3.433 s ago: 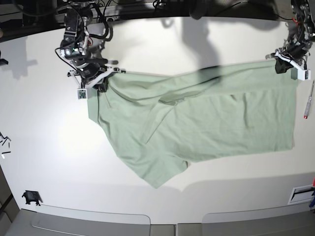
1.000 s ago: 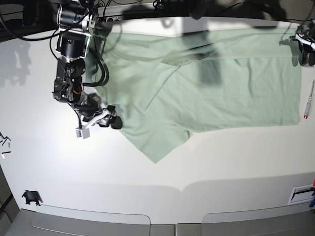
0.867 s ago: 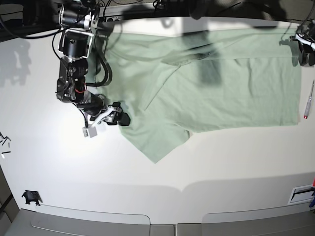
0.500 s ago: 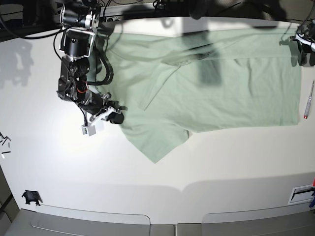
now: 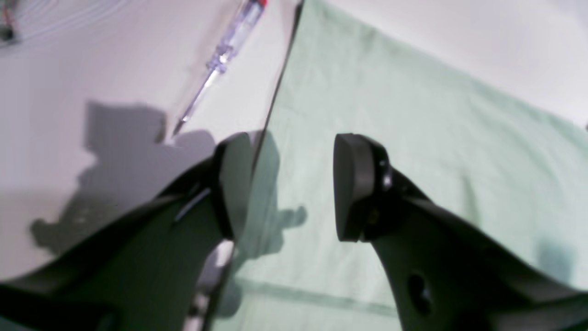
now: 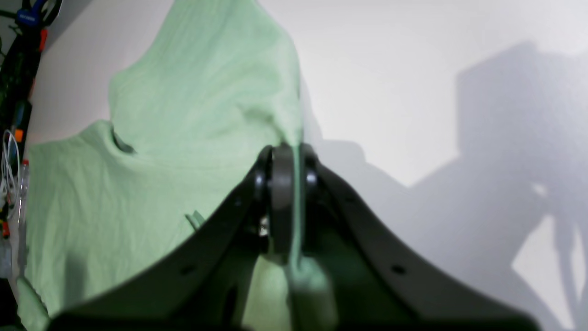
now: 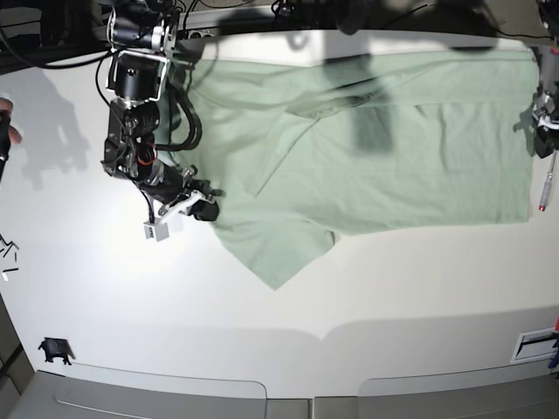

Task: Fold the T-shirt properly
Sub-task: 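Grasp the opposite hem corner with the left gripper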

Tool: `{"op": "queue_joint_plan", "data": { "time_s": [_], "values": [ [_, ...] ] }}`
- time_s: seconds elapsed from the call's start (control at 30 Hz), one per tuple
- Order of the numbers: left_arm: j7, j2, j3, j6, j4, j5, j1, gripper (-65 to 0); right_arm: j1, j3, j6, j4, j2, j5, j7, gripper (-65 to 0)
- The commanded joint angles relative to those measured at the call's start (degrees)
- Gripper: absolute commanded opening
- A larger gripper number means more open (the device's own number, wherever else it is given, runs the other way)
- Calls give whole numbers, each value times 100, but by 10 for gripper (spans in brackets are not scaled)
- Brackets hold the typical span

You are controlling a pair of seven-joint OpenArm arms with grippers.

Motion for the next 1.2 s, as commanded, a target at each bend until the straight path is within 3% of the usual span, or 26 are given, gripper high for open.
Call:
{"op": "queue_joint_plan", "data": {
  "time_s": [0.0,0.17,0.23,0.33,0.67,1.17],
  "values": [
    [-101,-201,114,-79,-164,-155,-199,-379,114,11,15,76,61,33,48,-650],
    [-120,-564,988,-98,-1325,-111,-1132,-364,114,11,15,76,61,33,44,-650],
    [-243,-678,1303,-98,-1733,101,-1543,-326,114,11,15,76,61,31,42,-650],
    [-479,-798,1672,-96,-2341,476,-2133,-319,114,11,15,76,59,33,42,-650],
    [-1294,-831,2424,-94,-4371,1231,-3624,-319,114,11,15,76,61,31,39,-650],
    [-1659,-1032,2470,-94,-4745,1335,-3980,-319,114,11,15,76,61,4,33,-650]
  ]
}}
